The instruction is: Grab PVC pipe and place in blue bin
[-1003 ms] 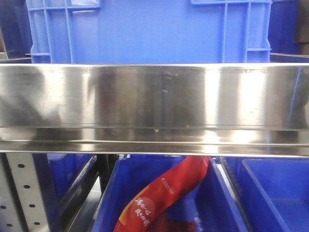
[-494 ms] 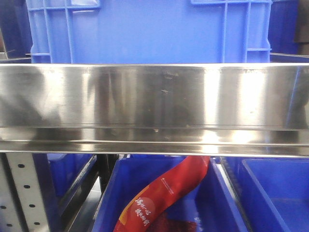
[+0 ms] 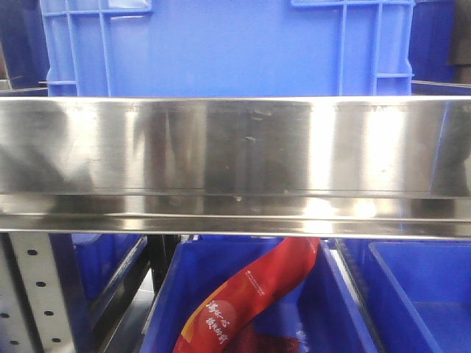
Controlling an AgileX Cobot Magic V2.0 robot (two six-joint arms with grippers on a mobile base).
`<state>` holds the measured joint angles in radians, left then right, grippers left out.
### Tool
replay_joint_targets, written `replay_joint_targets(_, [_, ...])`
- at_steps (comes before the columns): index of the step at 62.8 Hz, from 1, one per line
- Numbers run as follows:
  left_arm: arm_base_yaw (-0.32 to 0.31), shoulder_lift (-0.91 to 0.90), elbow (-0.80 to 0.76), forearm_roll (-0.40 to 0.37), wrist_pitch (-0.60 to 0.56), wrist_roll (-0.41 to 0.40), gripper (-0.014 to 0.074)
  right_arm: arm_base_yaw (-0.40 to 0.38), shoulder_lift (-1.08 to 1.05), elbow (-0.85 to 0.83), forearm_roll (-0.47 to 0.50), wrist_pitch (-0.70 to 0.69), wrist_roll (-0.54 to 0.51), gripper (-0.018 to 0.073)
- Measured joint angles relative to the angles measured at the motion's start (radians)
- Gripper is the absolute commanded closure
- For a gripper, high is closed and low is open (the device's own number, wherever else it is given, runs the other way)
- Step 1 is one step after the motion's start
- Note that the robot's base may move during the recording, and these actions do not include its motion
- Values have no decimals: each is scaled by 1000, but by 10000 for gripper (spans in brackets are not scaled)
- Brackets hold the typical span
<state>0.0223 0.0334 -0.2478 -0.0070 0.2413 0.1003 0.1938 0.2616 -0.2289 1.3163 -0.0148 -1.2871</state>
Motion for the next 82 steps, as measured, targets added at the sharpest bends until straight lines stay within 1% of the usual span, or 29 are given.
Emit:
replay_joint_targets(35, [0, 0, 50, 0, -32, 0, 707, 0, 0, 0, 0, 4, 0, 722])
replay_joint_targets(50, [0, 0, 107, 7, -47, 4, 707, 0, 0, 0, 0, 4, -2, 722])
replay_joint_targets(55, [0, 0, 145, 23, -74, 4, 707, 0, 0, 0, 0, 4, -2, 722])
replay_joint_targets(72, [0, 0, 244, 37, -267, 4, 707, 0, 0, 0, 0, 4, -1, 722])
replay_joint_targets(82, [0, 0, 246, 39, -297, 4, 707, 0, 0, 0, 0, 4, -1, 722])
